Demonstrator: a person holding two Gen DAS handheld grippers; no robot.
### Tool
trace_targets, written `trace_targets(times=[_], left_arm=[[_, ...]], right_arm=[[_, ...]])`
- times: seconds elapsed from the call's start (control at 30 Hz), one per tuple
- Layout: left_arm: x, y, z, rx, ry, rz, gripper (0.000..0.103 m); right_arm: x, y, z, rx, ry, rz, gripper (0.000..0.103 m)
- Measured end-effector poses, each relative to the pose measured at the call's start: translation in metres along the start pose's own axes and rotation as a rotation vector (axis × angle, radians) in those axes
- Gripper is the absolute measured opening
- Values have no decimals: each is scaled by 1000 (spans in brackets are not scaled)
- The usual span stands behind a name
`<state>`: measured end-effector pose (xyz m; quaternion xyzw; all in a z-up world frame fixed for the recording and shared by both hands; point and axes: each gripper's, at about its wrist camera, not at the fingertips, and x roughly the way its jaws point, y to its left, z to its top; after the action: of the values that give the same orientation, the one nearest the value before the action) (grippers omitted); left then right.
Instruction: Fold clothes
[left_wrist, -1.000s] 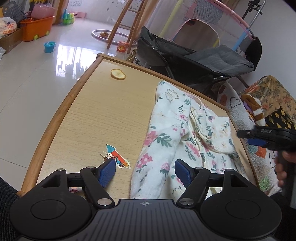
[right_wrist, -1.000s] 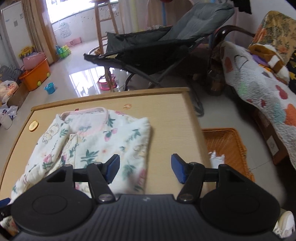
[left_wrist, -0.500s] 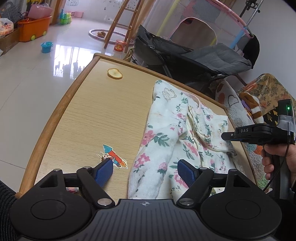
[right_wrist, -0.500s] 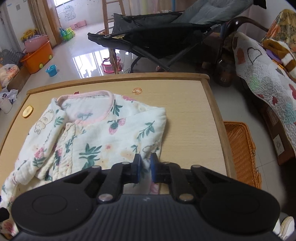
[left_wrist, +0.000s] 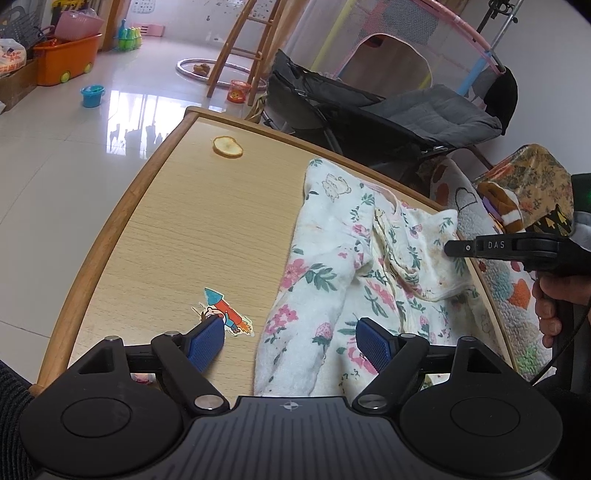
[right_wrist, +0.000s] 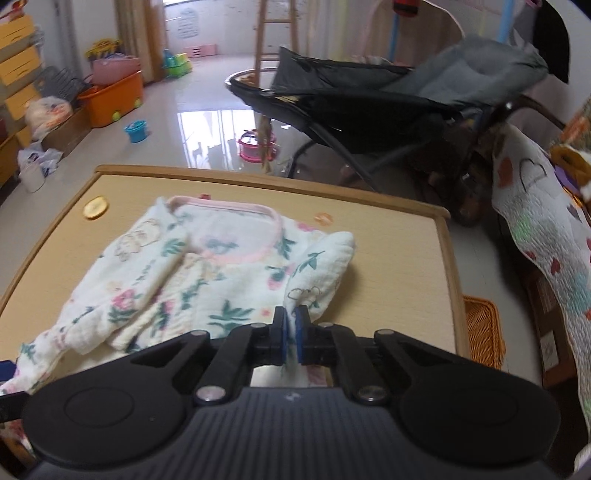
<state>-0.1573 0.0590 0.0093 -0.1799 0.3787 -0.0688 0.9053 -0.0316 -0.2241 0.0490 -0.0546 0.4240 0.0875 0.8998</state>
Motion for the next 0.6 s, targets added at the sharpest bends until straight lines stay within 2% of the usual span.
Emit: trace_targets(times=[0.23,0.6], left_arm=[[0,-1,0,1,0,1,80],[0,1,-1,-14,-1,-8,80]], right_arm=[[4,25,5,-77,13,20,5],[25,50,3,-115,66,33,6]])
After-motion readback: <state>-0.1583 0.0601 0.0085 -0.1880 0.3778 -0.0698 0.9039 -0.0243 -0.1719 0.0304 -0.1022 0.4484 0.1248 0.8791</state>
